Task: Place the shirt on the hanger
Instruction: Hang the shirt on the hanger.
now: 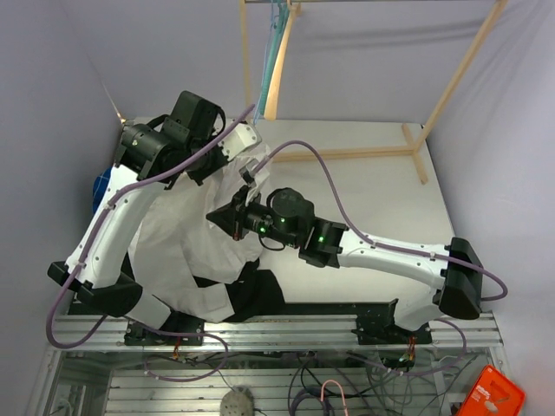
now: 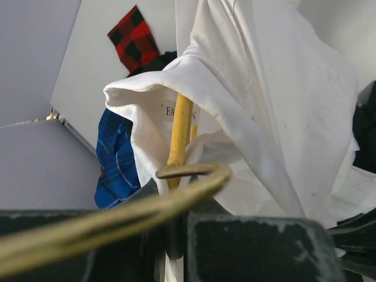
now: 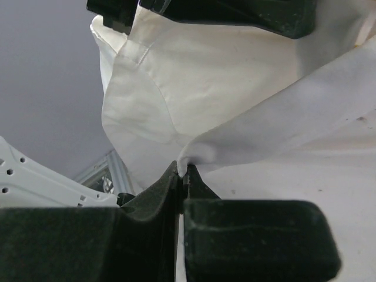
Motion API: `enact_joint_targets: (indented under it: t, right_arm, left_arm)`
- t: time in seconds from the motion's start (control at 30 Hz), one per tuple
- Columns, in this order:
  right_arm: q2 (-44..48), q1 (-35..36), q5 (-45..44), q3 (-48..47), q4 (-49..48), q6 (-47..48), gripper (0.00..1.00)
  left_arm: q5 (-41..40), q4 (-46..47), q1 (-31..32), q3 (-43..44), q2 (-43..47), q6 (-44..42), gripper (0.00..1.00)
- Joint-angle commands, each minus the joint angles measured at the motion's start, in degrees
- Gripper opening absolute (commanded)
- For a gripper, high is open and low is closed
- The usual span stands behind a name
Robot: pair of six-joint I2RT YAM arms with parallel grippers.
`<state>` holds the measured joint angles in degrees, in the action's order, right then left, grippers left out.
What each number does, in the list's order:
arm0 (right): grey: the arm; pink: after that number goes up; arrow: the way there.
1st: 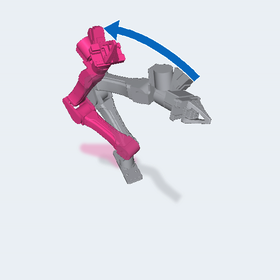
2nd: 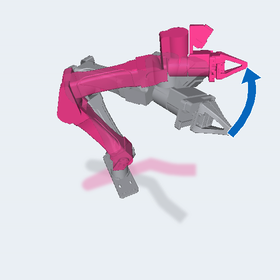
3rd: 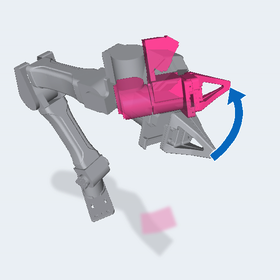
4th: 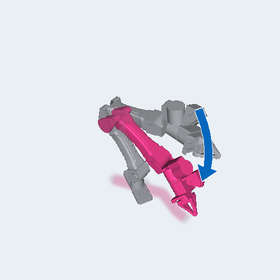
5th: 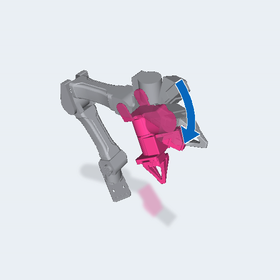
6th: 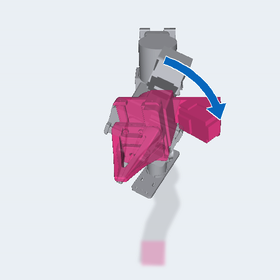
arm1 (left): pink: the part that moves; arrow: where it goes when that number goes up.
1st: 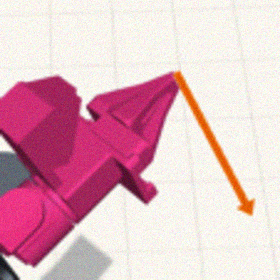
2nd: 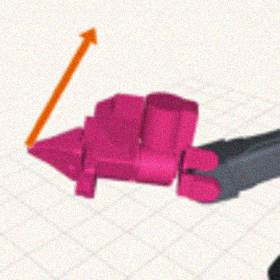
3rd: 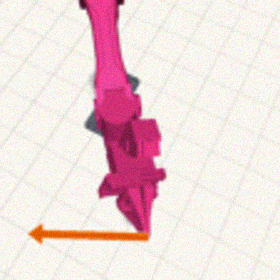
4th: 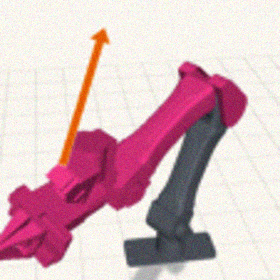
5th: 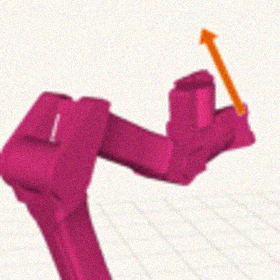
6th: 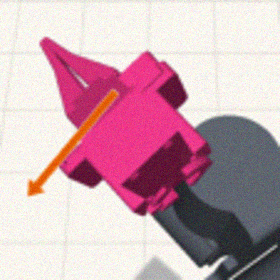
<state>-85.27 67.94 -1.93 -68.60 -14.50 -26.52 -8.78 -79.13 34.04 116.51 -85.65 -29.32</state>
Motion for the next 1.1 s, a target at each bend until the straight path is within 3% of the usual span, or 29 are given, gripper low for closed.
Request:
enact_joint_targets:
  t: [0.0, 0.13, 0.3, 0.53, 0.63, 0.8, 0.97, 1.0, 1.03, 1.07]
  right_arm:
    - [2.61, 4.63, 2.45, 0.22, -4.79, 1.91, 0.0]
    - [6.76, 5.08, 0.31, 0.38, -4.24, 4.43, 0.0]
    - [3.86, 8.6, -0.22, -4.85, -2.01, 6.51, 0.0]
    - [1.72, 11.22, 0.05, -7.11, -5.05, 6.64, 0.0]
    - [0.51, 12.29, -0.34, -9.49, -4.81, 8.25, 0.0]
    - [0.85, 12.62, -3.58, -14.29, -1.76, 12.2, 0.0]
    - [1.7, 12.73, -6.43, -20.7, 3.44, 16.26, 0.0]
    - [1.84, 12.7, -6.65, -21.31, 4.48, 16.62, 0.05]
    - [1.95, 12.69, -7.02, -21.56, 5.98, 16.8, 0.16]
    - [2.35, 12.69, -7.23, -21.38, 7.72, 17.16, 0.35]
  left_arm:
    - [6.54, 10.86, -0.65, 6.85, -1.77, 1.46, 0.07]
    - [12.21, 10.44, -0.69, 11.39, -4.47, 0.65, 0.07]
    - [25.59, 3.36, -0.28, 20.81, -11.37, 0.72, 0.07]
    - [43.05, 8.76, 1.78, 9.78, -3.68, -3.0, 0.07]
    - [46.48, 11.59, 1.97, 10.69, -3.6, -1.6, 0.07]
    - [53.32, -0.33, 1.97, 22.82, -10.53, -8.44, 0.07]
    - [53.29, -5.41, 1.86, 20.08, -8.39, -15.11, 0.07]
    - [51.84, -5.48, 1.64, 18.95, -7.4, -15.93, 0.07]
    - [51.13, -5.44, 1.33, 18.09, -6.44, -16.63, 0.07]
    - [50.84, -5.4, 0.84, 17.3, -5.44, -17.22, 0.07]
